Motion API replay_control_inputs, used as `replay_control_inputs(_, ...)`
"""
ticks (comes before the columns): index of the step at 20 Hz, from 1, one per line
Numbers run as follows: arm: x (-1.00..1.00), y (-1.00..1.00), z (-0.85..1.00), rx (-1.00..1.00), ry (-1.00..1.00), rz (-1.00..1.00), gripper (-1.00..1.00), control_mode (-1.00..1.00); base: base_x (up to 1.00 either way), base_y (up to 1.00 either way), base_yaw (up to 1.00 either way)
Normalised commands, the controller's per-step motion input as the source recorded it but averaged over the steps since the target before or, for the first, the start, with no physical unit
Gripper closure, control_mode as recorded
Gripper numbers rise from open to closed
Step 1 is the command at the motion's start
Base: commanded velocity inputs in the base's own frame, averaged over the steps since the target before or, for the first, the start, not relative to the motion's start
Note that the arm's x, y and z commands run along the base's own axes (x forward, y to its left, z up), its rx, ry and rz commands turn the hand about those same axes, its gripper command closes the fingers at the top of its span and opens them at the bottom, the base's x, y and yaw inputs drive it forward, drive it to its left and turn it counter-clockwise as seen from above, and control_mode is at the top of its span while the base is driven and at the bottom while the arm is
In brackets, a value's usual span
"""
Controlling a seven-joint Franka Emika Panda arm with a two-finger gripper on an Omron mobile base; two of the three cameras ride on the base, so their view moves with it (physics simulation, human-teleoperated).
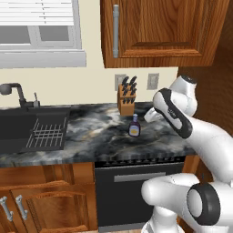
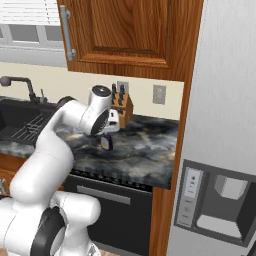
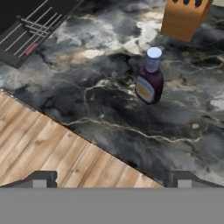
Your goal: Place the condiment bottle and mustard from the counter to the top shelf of the fridge. If the existing items in the fridge are on the top shelf, move them to other shelves.
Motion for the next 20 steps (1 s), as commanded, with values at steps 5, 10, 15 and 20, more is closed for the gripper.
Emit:
replay_control_inputs(5,0.67,0.00,-0.39,0.00,0.01,0.12,-1.00,-1.00,0.00,0.00,0.00)
replay_control_inputs(10,0.54,0.02,-0.44,0.00,0.03,0.12,-1.00,-1.00,0.00,0.00,0.00)
replay_control_inputs(15,0.67,0.00,-0.42,0.00,0.06,0.12,-1.00,-1.00,0.00,0.00,0.00)
replay_control_inputs(20,0.43,0.00,-0.25,0.00,0.07,0.09,-1.00,-1.00,0.00,0.00,0.00)
